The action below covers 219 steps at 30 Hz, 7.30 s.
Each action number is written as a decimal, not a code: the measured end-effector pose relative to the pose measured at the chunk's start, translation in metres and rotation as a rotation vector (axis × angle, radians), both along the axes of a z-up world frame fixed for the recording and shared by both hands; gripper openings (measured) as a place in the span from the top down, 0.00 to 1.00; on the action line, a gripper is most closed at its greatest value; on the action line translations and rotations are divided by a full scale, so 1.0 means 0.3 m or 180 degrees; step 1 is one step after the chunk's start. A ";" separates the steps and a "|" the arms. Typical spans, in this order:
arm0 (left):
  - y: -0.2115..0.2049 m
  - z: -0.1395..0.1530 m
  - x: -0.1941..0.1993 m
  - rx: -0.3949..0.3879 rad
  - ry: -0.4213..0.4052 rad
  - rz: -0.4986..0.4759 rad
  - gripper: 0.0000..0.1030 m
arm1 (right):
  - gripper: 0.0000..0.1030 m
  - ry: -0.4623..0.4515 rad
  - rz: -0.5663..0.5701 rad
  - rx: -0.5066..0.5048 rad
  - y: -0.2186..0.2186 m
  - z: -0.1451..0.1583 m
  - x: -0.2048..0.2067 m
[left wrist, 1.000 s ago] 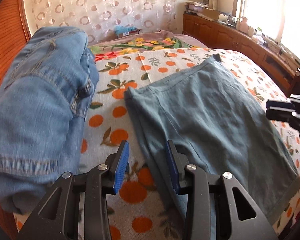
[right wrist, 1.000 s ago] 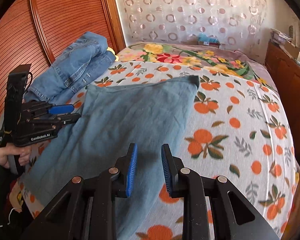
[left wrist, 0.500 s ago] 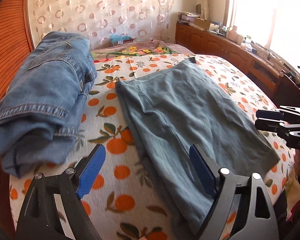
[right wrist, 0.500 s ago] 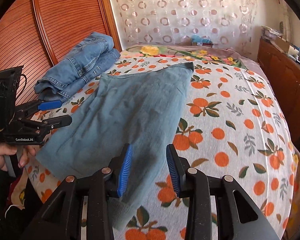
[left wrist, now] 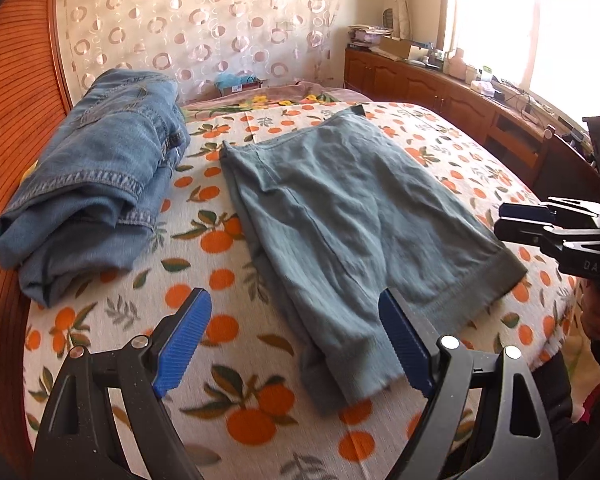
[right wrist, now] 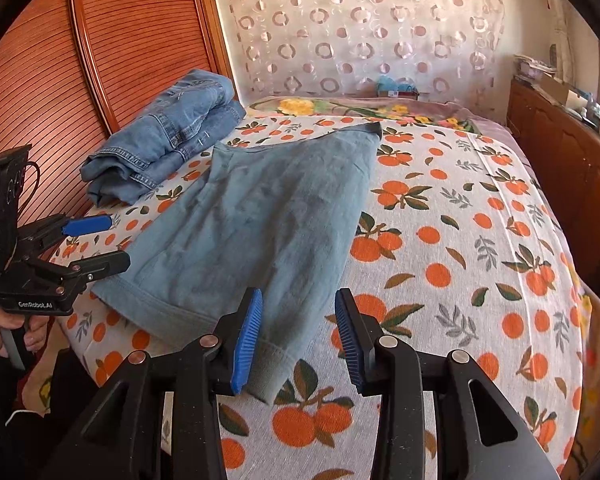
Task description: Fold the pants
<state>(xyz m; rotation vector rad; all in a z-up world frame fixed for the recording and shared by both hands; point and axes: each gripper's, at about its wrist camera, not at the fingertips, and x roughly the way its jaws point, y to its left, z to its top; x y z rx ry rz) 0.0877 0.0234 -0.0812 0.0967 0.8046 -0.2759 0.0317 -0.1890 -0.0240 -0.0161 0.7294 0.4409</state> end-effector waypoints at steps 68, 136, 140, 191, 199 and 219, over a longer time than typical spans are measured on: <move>0.045 -0.039 -0.196 -0.0589 0.0146 -0.0170 0.86 | 0.90 0.0221 0.0241 0.0224 -0.011 -0.042 -0.158; 0.049 0.081 0.559 -0.0404 -0.0012 -0.0045 0.86 | 0.86 -0.0065 0.0067 0.0200 0.049 0.031 0.713; 0.065 0.078 0.550 -0.0437 0.0011 -0.0001 0.72 | 0.78 -0.0043 0.0025 0.0211 0.046 0.028 0.709; 0.011 0.016 0.648 -0.0246 0.0137 -0.0142 0.92 | 0.60 0.0137 0.0278 0.0011 0.084 -0.001 0.846; 0.018 0.057 0.673 -0.0309 -0.0044 -0.0055 0.93 | 0.90 0.0062 0.0212 0.0233 0.050 0.003 0.909; 0.029 0.054 0.453 -0.0260 -0.0041 -0.0093 0.35 | 0.64 0.0128 0.0093 0.0034 -0.030 0.020 0.612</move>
